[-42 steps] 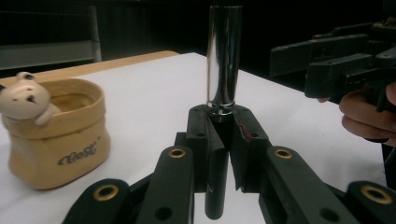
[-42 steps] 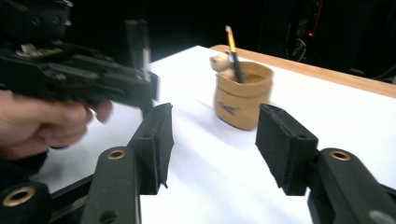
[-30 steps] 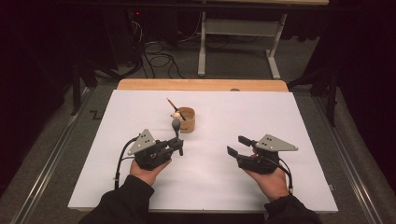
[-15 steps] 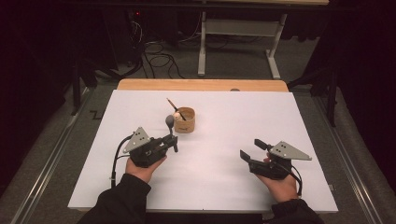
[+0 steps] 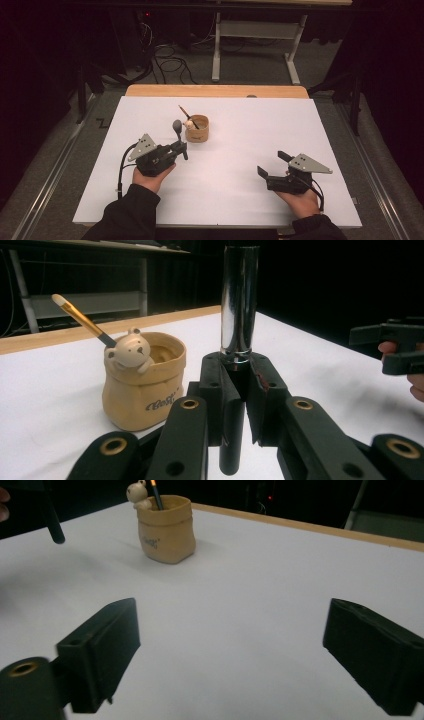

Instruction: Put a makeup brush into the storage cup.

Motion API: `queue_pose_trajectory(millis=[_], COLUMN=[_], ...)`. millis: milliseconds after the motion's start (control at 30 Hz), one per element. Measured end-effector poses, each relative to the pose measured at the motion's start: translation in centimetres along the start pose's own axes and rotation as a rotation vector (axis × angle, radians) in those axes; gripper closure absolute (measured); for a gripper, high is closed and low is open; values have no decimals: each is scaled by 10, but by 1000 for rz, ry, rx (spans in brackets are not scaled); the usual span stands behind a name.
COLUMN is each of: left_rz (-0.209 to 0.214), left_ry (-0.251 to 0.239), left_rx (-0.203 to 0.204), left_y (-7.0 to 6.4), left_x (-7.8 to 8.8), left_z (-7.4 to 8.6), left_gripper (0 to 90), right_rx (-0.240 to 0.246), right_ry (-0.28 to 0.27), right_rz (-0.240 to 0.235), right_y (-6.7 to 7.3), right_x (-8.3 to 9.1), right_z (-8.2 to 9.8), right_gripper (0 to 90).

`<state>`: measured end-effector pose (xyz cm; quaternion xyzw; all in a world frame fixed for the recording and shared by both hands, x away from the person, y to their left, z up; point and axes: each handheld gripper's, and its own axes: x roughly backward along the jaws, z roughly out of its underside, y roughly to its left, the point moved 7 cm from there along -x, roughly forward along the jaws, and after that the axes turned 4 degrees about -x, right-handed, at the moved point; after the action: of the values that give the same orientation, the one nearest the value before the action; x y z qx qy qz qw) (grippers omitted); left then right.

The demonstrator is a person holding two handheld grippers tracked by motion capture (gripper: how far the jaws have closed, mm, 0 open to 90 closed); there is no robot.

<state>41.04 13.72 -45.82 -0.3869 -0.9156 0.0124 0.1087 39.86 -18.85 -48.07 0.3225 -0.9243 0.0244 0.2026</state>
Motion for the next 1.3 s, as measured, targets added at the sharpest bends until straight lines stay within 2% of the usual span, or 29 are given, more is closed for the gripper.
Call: queue_pose_trajectory(millis=[67,233,467,633,1033,1300], left_rz=[0,-1,-14,-26,-52,-67], left_ry=[0,-4,-11,-9,-25,-18], left_rx=[-1,-2,6,7,-11,-29], left_y=[0,2,7,10,18,20], left_x=[0,-1,-11,-17,-28,-43], left_z=[0,-2,-9,-15,-48,-62], left_gripper=[790,789,790,789,790,790], right_rx=[-2,14,-22,-19,-34,-31], right_ry=[7,9,0,-1,-7,-13], right_rz=[4,3,4,1,-13,-21], right_y=[0,0,-5,-6,-7,-5], right_x=[-1,-2,-3,-2,-2,-2], right_z=[1,2,4,6,5,4], right_gripper=[4,3,4,4,6,10])
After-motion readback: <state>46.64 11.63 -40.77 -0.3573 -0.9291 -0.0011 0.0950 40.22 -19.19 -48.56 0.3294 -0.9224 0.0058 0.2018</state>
